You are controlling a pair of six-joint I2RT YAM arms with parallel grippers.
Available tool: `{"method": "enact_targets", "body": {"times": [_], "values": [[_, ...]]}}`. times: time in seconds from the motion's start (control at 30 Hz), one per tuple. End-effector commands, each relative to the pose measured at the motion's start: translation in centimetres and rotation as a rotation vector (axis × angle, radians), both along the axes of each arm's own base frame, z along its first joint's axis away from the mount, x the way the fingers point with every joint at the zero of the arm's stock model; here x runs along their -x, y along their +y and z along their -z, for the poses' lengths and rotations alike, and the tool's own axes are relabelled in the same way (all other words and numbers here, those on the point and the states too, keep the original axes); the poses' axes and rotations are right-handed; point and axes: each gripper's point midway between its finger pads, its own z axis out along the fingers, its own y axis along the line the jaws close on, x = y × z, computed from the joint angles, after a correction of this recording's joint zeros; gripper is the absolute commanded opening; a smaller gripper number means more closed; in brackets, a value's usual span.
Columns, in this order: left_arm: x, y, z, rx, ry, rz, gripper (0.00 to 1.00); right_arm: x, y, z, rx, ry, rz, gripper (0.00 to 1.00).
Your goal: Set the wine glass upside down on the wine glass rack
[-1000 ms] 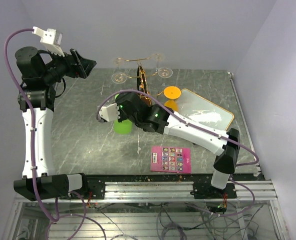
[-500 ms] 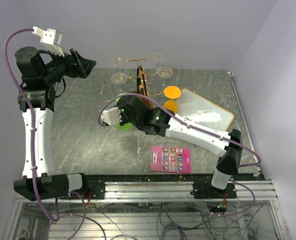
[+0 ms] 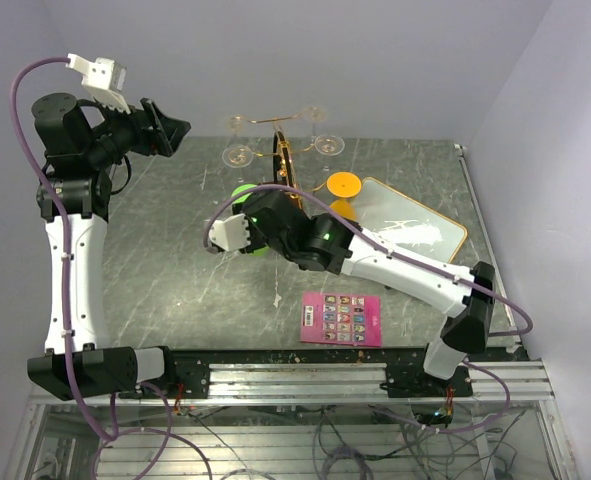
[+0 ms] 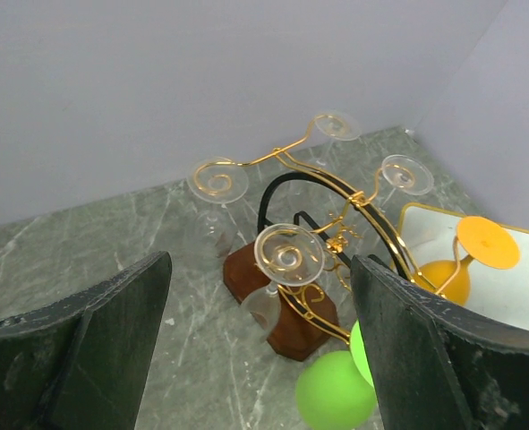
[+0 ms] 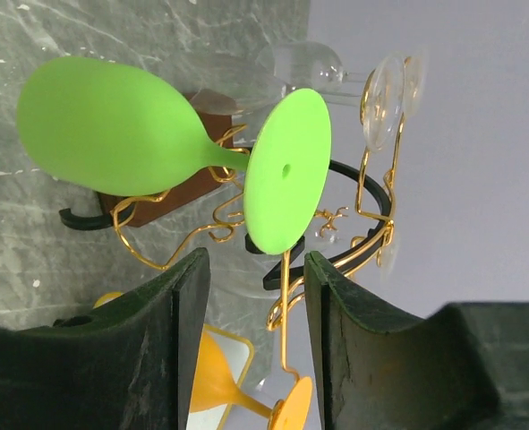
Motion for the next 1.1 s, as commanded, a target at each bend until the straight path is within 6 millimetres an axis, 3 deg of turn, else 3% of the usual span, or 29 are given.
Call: {"method": "enact_targets", "body": {"times": [0.0, 0.2, 0.3, 0.4, 0.57, 0.77, 0.83, 0.97, 1.07], "values": [[-1.0, 1.8, -0.1, -0.068, -0.039, -0.084, 0.91, 1.1, -1.1, -1.3, -0.054, 0.06, -0.019, 0.48], [-1.9, 2.2, 1.8, -0.157, -0.014, -0.142, 0.92, 0.3, -2.9, -2.8, -0.122, 0.139, -0.007, 0.53], [-2.2, 2.4, 2.3, -0.209, -0.021, -0.174, 0.93, -0.7, -4.0, -4.6, -0.198, 0.18, 0.007, 0.55], [-2.2, 2.2, 2.4, -0.256, -0.035, -0.18, 0.93, -2.8, -6.0, -7.0, -0.306, 0.21, 0.06, 0.55], [-2.5, 2.6, 2.4, -0.365, -0.06, -0.229, 0.97, -8.5, -12.3, -11.8, -0.553, 0.19, 0.25, 0.58], [-2.3, 2.3, 1.8, -0.395, -0.086, -0.24, 1.0, -14.9, -22.9, -13.1, -0.788, 0.064, 0.614, 0.68], [-2.2, 2.4, 1.9, -0.403, -0.089, -0.245, 1.0, -15.8, -26.3, -13.6, -0.887, 0.033, 0.702, 0.75], [-2.6, 3.1, 2.5, -0.407, -0.078, -0.28, 0.99, -16.0, -32.1, -14.7, -1.103, -0.021, 0.796, 0.99], [-3.0, 3.5, 3.2, -0.392, -0.068, -0.3, 1.0, -16.0, -35.2, -14.9, -1.199, -0.07, 0.874, 1.0]]}}
